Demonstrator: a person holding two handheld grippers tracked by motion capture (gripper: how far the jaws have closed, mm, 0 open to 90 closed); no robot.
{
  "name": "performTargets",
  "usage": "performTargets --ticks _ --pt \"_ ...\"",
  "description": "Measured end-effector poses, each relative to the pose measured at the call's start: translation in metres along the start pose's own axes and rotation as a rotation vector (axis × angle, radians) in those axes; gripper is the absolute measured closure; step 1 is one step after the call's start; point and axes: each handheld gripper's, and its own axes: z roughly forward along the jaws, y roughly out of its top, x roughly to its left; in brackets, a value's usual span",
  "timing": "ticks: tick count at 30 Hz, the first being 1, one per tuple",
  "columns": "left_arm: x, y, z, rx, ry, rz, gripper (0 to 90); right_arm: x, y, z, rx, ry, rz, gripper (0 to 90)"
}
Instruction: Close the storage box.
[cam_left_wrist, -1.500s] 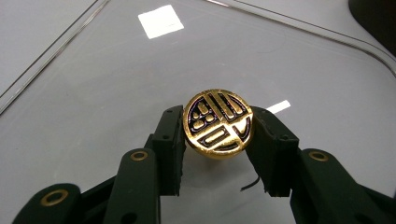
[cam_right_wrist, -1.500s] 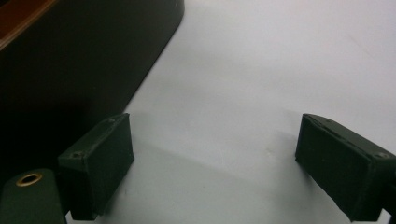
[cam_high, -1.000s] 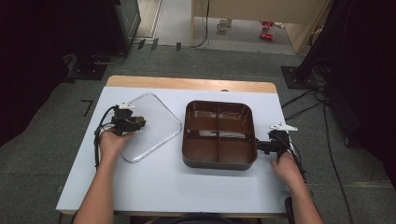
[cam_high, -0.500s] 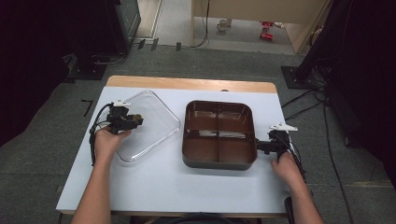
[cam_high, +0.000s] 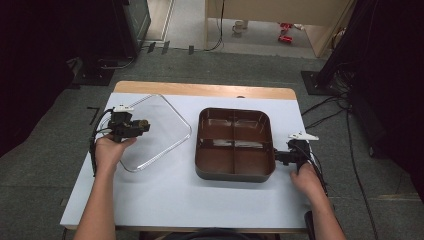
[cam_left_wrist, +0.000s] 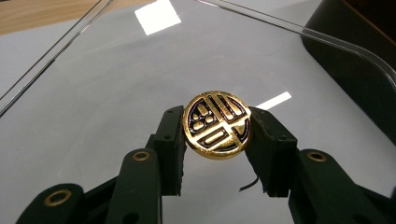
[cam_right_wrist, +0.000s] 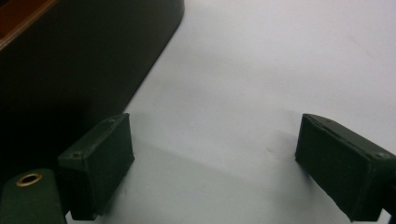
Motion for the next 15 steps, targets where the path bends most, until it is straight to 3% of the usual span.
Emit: performTargets --ticks 15 --pt "-0.007 0.017 -0.019 -0.014 -0.037 0.032 59.2 0.0 0.0 0.0 0.0 0.0 0.0 10.6"
